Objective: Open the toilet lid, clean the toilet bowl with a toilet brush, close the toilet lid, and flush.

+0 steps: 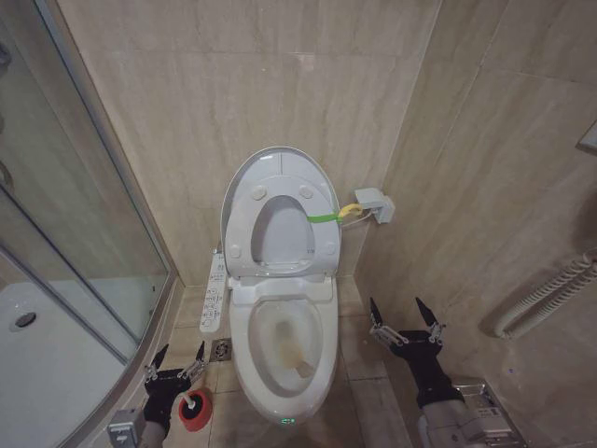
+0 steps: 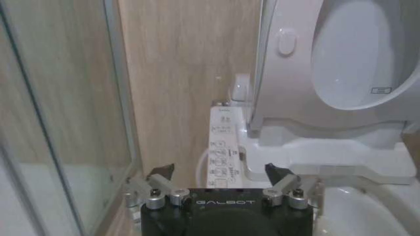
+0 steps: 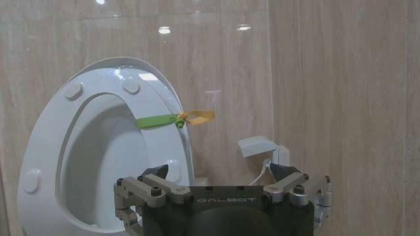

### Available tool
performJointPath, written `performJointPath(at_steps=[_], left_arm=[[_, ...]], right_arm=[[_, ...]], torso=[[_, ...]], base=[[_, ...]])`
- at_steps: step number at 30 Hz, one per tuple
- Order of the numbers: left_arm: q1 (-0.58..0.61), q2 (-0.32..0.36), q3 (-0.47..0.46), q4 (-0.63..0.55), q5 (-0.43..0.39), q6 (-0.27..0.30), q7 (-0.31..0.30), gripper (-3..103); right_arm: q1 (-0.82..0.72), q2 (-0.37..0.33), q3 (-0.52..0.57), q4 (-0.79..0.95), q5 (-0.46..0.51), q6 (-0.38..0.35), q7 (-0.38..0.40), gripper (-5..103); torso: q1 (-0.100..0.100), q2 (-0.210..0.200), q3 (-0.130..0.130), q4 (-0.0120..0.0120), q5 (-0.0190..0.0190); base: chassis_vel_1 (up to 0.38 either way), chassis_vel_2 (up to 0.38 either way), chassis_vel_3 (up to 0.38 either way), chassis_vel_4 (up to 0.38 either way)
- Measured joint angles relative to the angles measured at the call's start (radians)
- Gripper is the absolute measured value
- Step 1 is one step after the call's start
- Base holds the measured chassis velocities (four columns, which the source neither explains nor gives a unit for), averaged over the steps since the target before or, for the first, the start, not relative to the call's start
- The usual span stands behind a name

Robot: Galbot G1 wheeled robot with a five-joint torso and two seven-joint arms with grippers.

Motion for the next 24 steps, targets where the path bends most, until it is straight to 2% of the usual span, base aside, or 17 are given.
performJointPath(at_steps=[1,4,5,6,12,13,15,16,17,18,24], left_arm=[[0.0,0.0,0.0,0.0,0.0,0.0,0.0,83],[0.033,0.009,0.009,0.027,0.044,-0.128,-0.026,83],[0.041,0.011,0.011,0.034,0.055,-0.16,-0.032,100],[0.045,0.013,0.012,0.037,0.061,-0.178,-0.036,100],[0.048,0.014,0.014,0.04,0.064,-0.193,-0.039,100],[0.048,0.014,0.014,0.04,0.064,-0.193,-0.039,103],[0.048,0.014,0.014,0.045,0.067,-0.201,-0.039,103],[0.05,0.014,0.013,0.058,0.071,-0.222,-0.038,103],[0.061,0.013,0.007,0.134,0.092,-0.327,-0.025,103],[0.066,0.012,0.004,0.167,0.101,-0.373,-0.019,93],[0.066,0.012,0.003,0.175,0.102,-0.386,-0.017,93]], right_arm=[[0.0,0.0,0.0,0.0,0.0,0.0,0.0,100],[0.0,0.0,0.0,0.0,0.0,0.0,0.0,100],[0.0,0.0,0.0,0.0,0.0,0.0,0.0,100],[0.0,0.0,0.0,0.0,0.0,0.0,0.0,100],[0.0,0.0,0.0,0.0,0.0,0.0,0.0,100],[0.0,0.0,0.0,0.0,0.0,0.0,0.0,100],[0.0,0.0,0.0,0.0,0.0,0.0,0.0,100],[0.0,0.0,0.0,0.0,0.0,0.0,0.0,100],[0.0,0.0,0.0,0.0,0.0,0.0,0.0,100],[0.0,0.0,0.0,0.0,0.0,0.0,0.0,100],[0.0,0.0,0.0,0.0,0.0,0.0,0.0,100]], torso=[[0.0,0.0,0.0,0.0,0.0],[0.0,0.0,0.0,0.0,-0.0001],[0.0,0.0,0.0,0.0,-0.0001],[0.0,0.0,0.0,0.0001,-0.0001],[0.0,0.0,0.0,0.0,-0.0001],[0.0,0.0,0.0,0.0,-0.0001],[0.0,0.0,0.0,0.0,-0.0001],[0.0,0.0,0.0,-0.0001,0.0],[0.0,0.0,0.0,0.0,-0.0002],[0.0,0.0,0.0,0.0001,-0.0003],[0.0,0.0,0.0,0.0,-0.0002]], base=[[0.0,0.0,0.0,0.0],[0.0,0.0,0.0,0.0],[0.0,0.0,0.0,0.0],[0.0,0.0,0.0,0.0],[0.0,0.0,0.0,0.0],[0.0,0.0,0.0,0.0],[0.0,0.0,0.0,0.0],[0.0,0.0,0.0,0.0],[0.0,0.0,0.0,0.0],[0.0,0.0,0.0,0.0],[0.0,0.0,0.0,0.0]])
